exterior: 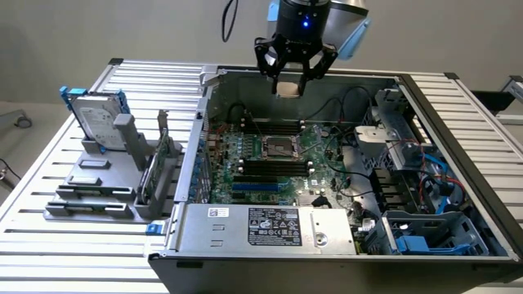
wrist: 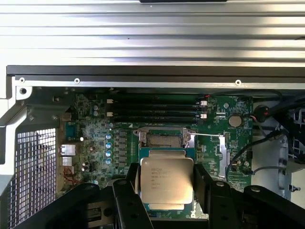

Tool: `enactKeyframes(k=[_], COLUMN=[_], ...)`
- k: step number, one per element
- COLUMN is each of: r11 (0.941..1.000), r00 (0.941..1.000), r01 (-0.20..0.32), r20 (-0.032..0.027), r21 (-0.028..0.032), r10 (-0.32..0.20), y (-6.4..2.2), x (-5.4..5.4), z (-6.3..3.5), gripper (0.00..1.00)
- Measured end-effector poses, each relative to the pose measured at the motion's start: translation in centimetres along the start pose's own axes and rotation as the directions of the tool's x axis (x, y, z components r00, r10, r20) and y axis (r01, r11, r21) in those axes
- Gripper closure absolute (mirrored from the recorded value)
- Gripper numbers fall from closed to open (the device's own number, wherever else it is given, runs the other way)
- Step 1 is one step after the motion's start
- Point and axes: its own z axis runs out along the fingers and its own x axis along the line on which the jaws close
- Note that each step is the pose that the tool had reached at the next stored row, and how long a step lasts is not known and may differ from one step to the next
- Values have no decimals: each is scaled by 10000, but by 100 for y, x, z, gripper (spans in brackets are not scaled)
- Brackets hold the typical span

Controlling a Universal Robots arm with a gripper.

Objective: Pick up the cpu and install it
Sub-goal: 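Place the cpu into insertion slot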

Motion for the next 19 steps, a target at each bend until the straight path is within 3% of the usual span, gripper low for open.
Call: enactKeyframes(k=[5, 10, 15, 19], r11=[9960, 9840, 9637, 9421], r00=[9960, 9840, 9635, 9418], r01=[-891, -1778, -2666, -3348], r20=[72, 142, 208, 257], r21=[-34, -76, -125, -167], r10=[891, 1778, 2668, 3351], y=[-2, -3, -4, -5], x=[0, -1, -2, -2], z=[18, 35, 51, 63], gripper=[45, 45, 45, 45])
